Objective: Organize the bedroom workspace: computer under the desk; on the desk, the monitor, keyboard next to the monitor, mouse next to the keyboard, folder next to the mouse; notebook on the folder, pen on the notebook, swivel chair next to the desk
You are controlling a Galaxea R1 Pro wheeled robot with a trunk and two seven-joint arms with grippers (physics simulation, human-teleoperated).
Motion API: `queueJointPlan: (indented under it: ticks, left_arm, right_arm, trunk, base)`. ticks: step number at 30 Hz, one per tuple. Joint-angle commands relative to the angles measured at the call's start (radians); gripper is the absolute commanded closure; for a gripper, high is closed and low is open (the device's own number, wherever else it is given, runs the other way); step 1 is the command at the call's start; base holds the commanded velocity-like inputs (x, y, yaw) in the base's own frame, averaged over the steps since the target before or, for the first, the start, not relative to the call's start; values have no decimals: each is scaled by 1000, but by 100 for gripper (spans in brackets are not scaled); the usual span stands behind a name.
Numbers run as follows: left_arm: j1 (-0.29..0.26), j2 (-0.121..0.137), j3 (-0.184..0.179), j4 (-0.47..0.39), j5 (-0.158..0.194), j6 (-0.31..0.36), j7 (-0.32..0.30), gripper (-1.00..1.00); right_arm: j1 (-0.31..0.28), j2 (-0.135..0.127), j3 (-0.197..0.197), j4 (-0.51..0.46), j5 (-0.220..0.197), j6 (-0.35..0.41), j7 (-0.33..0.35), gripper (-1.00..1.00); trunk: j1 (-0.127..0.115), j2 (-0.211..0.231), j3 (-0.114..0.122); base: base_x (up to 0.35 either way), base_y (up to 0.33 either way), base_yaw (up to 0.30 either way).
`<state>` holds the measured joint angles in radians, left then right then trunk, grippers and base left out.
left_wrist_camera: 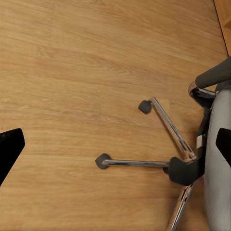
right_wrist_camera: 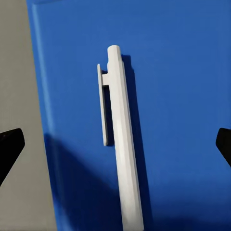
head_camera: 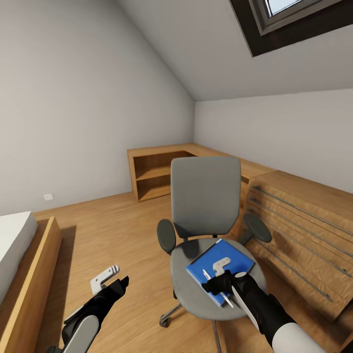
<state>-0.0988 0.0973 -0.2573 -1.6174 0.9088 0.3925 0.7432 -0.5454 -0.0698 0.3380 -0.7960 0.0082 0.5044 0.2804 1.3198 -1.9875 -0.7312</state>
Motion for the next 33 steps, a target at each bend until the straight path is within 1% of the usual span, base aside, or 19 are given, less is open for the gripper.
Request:
queueJointPlan:
  ticks: [1, 2, 33]
  left_arm:
    - [-1, 1, -2, -1, 5, 2, 8, -100]
    - [-1, 1, -2, -1, 5, 2, 8, -100]
    - [-1, 1, -14, -2, 5, 2, 8, -100]
  right_arm:
    - [-1, -1, 3, -2, 1, 5, 2, -100]
    - [-1, -1, 3, -2, 1, 5, 2, -100]
    - [-1, -2, 4, -2, 1, 5, 2, -100]
  trunk:
    - [4, -8, -4]
    - [8, -15, -7]
    - [8, -15, -7]
  base:
    - [0, 0, 0]
    - [0, 0, 0]
    - [0, 0, 0]
